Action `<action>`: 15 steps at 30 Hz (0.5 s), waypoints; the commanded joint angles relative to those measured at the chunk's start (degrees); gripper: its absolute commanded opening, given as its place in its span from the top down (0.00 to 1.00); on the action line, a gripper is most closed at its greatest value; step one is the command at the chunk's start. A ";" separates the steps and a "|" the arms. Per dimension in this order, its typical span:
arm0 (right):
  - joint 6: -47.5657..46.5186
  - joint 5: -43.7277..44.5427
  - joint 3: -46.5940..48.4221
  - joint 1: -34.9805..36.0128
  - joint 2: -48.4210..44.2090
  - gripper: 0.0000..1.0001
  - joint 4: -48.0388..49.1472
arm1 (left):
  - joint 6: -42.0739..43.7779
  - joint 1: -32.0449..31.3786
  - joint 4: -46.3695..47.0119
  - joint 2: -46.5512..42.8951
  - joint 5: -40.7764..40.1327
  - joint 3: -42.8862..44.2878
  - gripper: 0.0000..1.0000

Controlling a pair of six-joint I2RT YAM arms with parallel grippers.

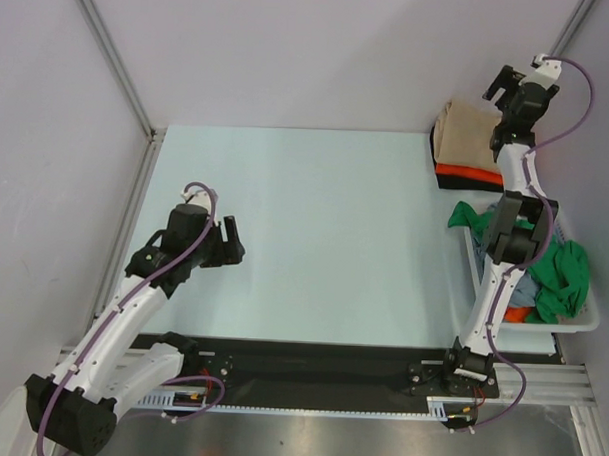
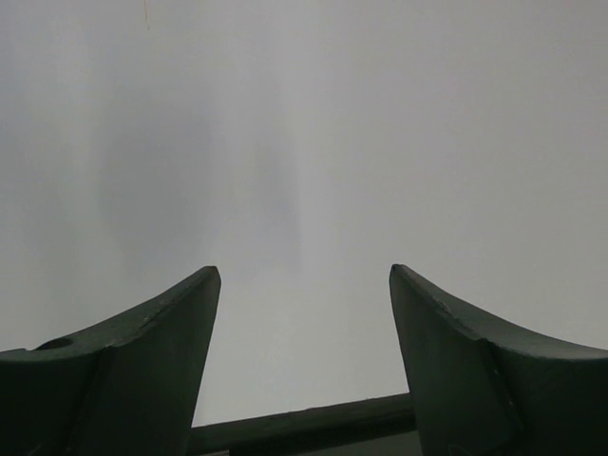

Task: Fold and stack the t-shirts

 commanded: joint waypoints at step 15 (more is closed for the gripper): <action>-4.48 -8.64 16.83 5.61 20.74 0.00 -11.68 | 1.12 0.35 1.58 -1.06 0.24 -0.12 0.22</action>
